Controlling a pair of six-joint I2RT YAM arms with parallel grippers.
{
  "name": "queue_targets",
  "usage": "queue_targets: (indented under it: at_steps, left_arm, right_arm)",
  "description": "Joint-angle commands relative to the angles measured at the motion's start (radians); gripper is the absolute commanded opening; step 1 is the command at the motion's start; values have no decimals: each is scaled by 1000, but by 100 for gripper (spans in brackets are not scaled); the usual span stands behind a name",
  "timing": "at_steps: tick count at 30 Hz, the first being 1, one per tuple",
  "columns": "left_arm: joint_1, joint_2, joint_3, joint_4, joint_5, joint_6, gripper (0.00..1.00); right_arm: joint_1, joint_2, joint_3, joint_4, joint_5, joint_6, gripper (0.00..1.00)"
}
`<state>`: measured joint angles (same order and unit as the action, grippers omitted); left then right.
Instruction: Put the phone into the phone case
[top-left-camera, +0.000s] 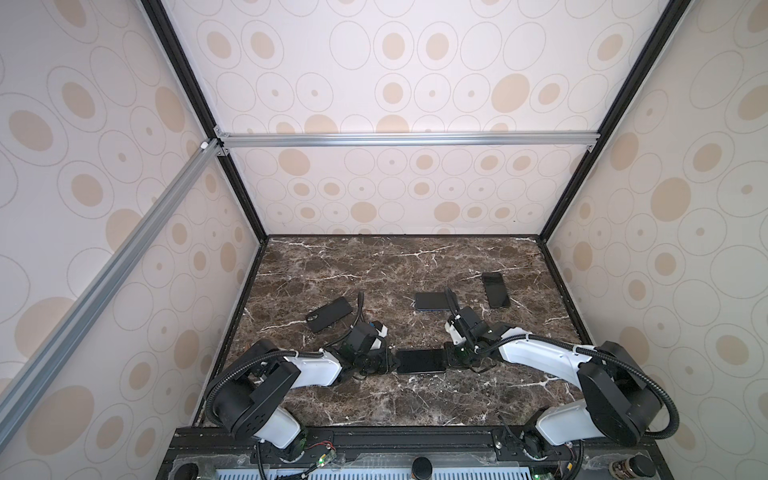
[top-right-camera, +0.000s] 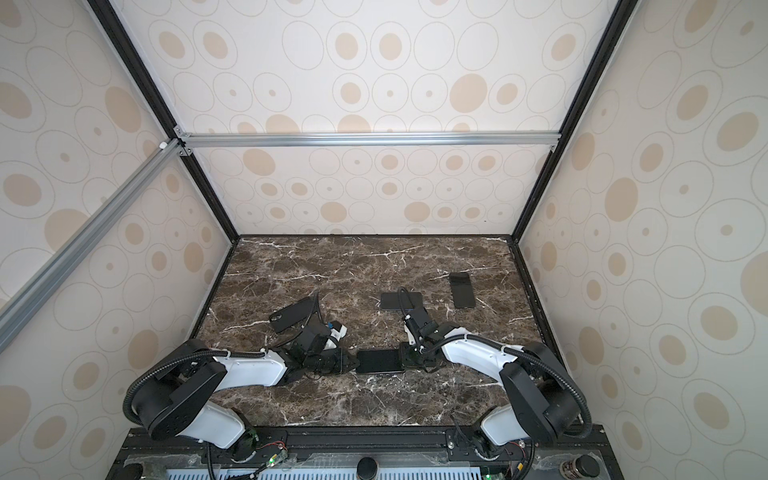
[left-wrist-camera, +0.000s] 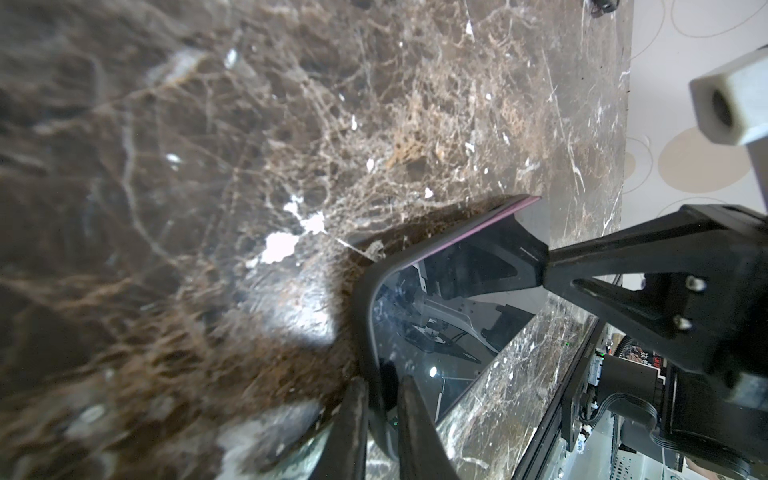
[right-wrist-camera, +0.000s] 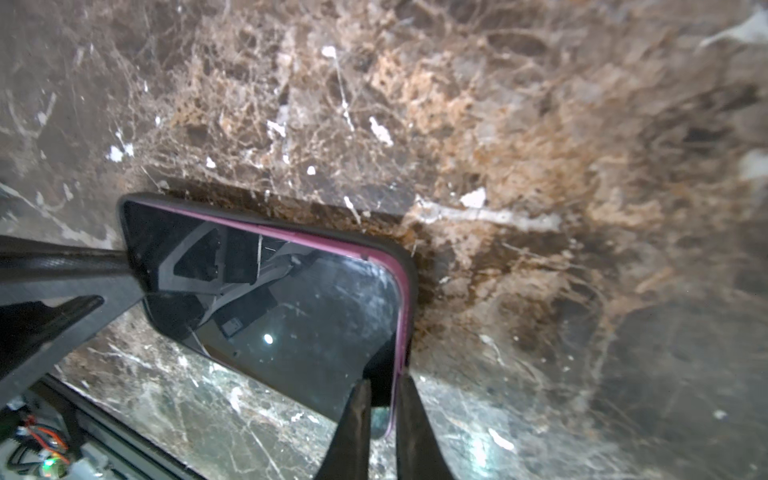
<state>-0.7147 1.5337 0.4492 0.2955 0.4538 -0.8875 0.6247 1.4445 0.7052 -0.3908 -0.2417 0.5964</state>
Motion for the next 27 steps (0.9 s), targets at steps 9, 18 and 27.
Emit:
queue_targets:
  at_steps: [9,18,27]
  left_arm:
    - [-28,98,-65,-217,2,-40,16]
    - [-69,125,-93,-145,38,-97,16]
    - [-77,101,-97,-159,22,-117,16]
  right_arm:
    - [13,168,-111,170,-156,38,7]
    - [12,350,-145,286,-233,43,4]
    - [16,311,-112,171,-208,7,4]
